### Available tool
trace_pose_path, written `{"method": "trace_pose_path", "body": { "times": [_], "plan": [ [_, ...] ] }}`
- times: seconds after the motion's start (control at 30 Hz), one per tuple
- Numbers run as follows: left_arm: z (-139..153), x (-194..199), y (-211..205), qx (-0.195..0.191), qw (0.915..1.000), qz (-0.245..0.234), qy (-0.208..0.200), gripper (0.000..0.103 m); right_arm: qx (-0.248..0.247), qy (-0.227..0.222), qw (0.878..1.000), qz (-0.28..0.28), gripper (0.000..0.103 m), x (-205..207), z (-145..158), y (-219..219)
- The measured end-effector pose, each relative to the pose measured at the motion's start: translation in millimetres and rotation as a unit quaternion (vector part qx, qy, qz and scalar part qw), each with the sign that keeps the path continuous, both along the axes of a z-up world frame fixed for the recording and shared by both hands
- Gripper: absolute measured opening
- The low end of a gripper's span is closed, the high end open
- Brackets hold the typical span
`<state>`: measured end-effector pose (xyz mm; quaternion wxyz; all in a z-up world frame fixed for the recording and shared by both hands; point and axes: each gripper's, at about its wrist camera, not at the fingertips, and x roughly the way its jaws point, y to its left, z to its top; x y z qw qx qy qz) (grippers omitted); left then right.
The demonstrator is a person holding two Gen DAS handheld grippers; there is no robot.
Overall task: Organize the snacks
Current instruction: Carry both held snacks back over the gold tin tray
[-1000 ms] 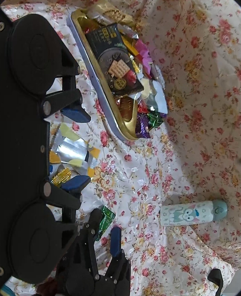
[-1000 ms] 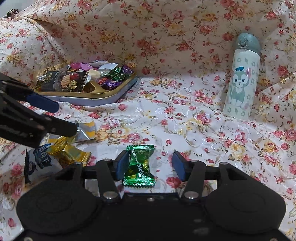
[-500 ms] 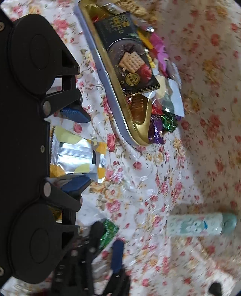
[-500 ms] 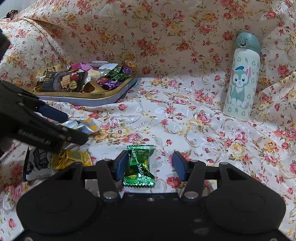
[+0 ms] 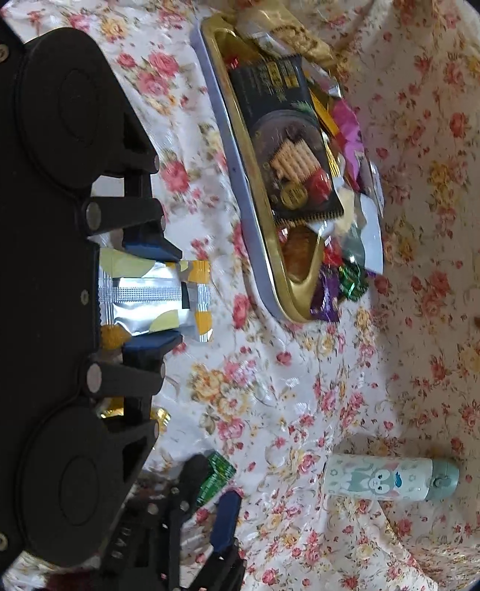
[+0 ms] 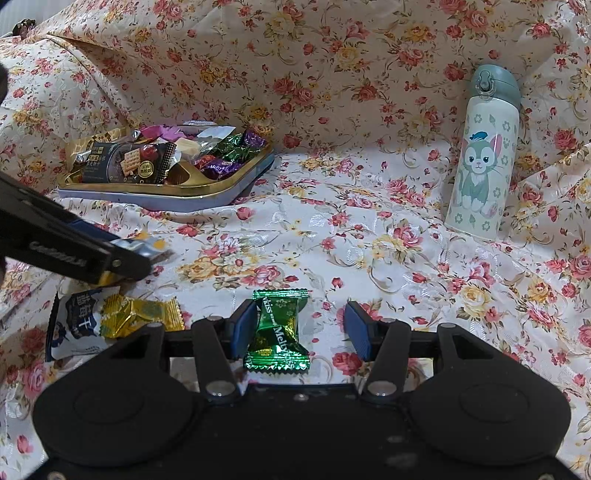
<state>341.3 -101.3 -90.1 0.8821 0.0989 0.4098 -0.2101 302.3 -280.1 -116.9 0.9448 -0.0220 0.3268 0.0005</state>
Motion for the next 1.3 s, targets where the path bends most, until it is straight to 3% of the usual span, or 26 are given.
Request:
{"method": "trace_pose_path", "body": {
  "times": [0.33,0.57,0.83,0.97,1.03,1.17,1.3],
  "plan": [
    [-4,-1,4,0.007,0.9997,0.016,-0.015,0.056,0.001,0.000,1.000,0.000,0.055,0,0,0],
    [-1,-7,12,-0.003,0.9999,0.016,-0.004,0.048,0.000,0.000,1.000,0.001,0.055,0,0,0],
    [1,-27,33,0.002,0.9992,0.040,0.009,0.047,-0.003,-0.002,1.000,-0.001,0.054,0,0,-1],
    [1,-37,48,-0.010,0.9984,0.051,0.020,0.047,-0.012,-0.005,1.000,0.011,0.043,-2,1,3],
    [1,-41,53,-0.013,0.9980,0.058,0.022,0.047,-0.022,-0.007,0.999,0.024,0.031,-3,1,7],
    [1,-47,60,-0.021,0.9974,0.066,0.023,0.047,-0.051,-0.009,0.998,0.034,0.026,-4,1,17],
    [1,-52,67,-0.033,0.9963,0.074,0.028,0.047,-0.045,0.002,0.999,0.026,0.024,-6,3,17]
  ]
}}
